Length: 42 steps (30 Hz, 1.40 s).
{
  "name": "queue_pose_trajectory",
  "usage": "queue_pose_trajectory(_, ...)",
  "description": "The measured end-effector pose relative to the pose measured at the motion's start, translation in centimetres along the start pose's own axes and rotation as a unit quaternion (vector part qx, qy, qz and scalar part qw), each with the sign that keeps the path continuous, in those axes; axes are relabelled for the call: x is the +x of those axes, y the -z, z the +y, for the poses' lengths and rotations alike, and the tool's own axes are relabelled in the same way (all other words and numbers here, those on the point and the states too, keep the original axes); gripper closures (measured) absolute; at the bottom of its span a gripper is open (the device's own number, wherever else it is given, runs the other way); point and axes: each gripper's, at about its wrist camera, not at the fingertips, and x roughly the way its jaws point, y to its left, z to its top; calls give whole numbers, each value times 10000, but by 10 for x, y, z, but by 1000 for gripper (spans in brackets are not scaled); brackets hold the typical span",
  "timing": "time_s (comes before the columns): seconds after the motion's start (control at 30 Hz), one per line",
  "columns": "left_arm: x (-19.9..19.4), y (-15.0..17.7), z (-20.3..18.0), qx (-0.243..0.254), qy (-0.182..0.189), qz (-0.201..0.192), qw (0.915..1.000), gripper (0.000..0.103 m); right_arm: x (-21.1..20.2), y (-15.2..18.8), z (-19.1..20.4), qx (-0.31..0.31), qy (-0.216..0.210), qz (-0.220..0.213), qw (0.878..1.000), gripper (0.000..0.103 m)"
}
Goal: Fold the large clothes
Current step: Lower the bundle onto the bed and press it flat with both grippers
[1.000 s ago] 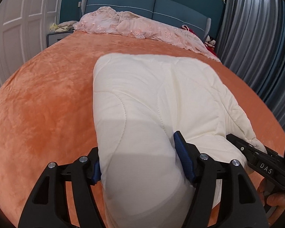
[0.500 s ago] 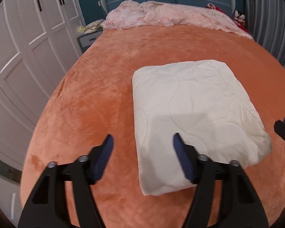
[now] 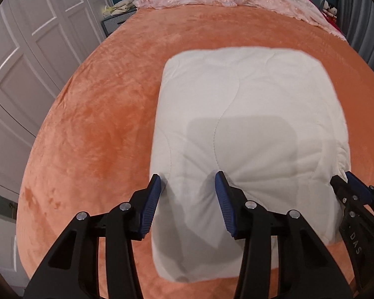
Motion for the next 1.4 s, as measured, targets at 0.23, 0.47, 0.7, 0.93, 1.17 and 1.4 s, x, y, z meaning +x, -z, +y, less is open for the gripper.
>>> queue_pose_trajectory(0.23,17,4,-11,80,-168,-40,9998,58,17,5,-4,121,-83,20,9999,82)
queue_pose_trajectory(0.47,21,5,-18,159,-357,-117,9992,58,22,6,-8,172,-140,-2,9998,82)
queue_pose_trajectory(0.7,8,6,-18,116,-367,-76,9992,59,-4,5,-5,56,-67,-40,10000,77)
queue_pose_trajectory(0.93,-27,26,-8,-6,-97,-93,9999,59,-46,25,0,27,-56,-181,9998,71)
queue_pose_trajectory(1.17,-36,47,-3,-65,-49,28,10000,57,-26,37,-7,114,1,223,9997,71)
queue_pose_trajectory(1.4,-13,60,6,-201,1,260,9995,45,2,49,-13,282,-157,410,9986,71)
